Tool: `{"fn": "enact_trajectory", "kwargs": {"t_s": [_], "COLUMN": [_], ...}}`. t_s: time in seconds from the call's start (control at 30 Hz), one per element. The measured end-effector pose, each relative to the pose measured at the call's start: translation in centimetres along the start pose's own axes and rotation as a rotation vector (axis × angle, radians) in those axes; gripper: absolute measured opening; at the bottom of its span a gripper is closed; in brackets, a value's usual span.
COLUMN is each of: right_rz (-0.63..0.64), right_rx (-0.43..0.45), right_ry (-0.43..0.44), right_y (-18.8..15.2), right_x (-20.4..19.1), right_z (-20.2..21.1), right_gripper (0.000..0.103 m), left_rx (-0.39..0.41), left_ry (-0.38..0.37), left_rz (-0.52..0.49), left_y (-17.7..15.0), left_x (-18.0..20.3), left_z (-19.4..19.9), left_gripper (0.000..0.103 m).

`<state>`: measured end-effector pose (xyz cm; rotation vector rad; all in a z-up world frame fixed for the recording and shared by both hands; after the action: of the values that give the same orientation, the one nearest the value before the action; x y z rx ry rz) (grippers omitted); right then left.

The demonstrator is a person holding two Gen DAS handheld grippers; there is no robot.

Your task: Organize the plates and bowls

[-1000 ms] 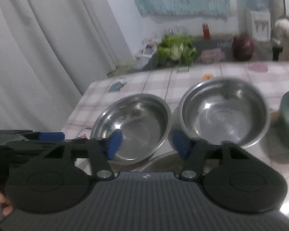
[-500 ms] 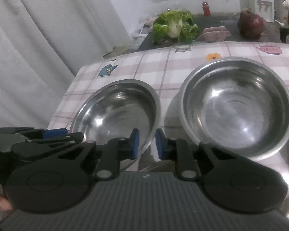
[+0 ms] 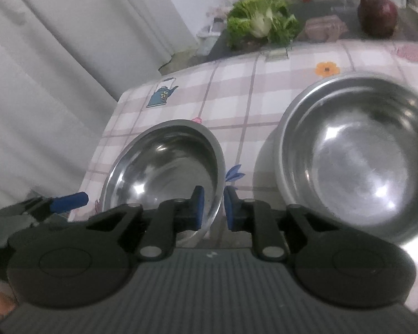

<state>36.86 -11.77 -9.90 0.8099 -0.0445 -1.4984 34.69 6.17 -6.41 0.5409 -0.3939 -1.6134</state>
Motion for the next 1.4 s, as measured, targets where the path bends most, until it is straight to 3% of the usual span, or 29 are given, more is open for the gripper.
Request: {"fn": "enact_trajectory", "kwargs": {"t_s": [0.13,0.23,0.47,0.57,0.97,1.07,1.4], "right_rz": [-0.062,-0.066,-0.042,-0.027,-0.004,0.016,0.058], "right_rx": [-0.034,-0.031,-0.033,-0.031,-0.045,-0.035,-0.012], "right_ry": [0.019,0.025,0.032,0.023,0.021,0.000,-0.045], "right_y": [0.3,0.2,0.1,0.1,-0.6,-0.5,-1.0], "right_x": [0.9,1.2,0.9,0.7,0.8,0.3,-1.1], "right_z": [-1.2,-1.4,-1.2,-1.2,-0.9,-1.0,-1.5], "right_gripper": [0.016,0.013,0.009,0.009,0.011,0.012,0.013], "left_rx": [0.035,0.026,-0.088,-0.106,-0.103,-0.091,-0.113], "left_ry": [-0.070,-0.058,-0.071,-0.069,-0.061,-0.063,-0.023], "left_rz": [0.011,-0.001,0.052,0.058,0.015,0.032,0.024], "left_y": [0.0,0.1,0.2,0.2,-0.4,-0.1,0.2], "left_x": [-0.3,-0.2,-0.9,-1.1,-0.4,-0.5,-0.1], "left_z": [-0.4,-0.7,-2.6,-2.9,-1.5,-1.6,-2.5], "left_gripper": [0.084,0.082,0.042,0.032,0.032,0.042,0.044]}}
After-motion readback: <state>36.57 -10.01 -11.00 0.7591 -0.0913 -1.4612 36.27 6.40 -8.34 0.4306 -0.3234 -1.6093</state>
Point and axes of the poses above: each gripper's, at about its wrist camera, not at the fingertips, and z roughly against the way its jaws point, x to its right, y to its top, the point moved 2 cm from there along -z, roughly the way its jaws point, and after that the axes turned 1 degree about -y, right-handed, at the moved point
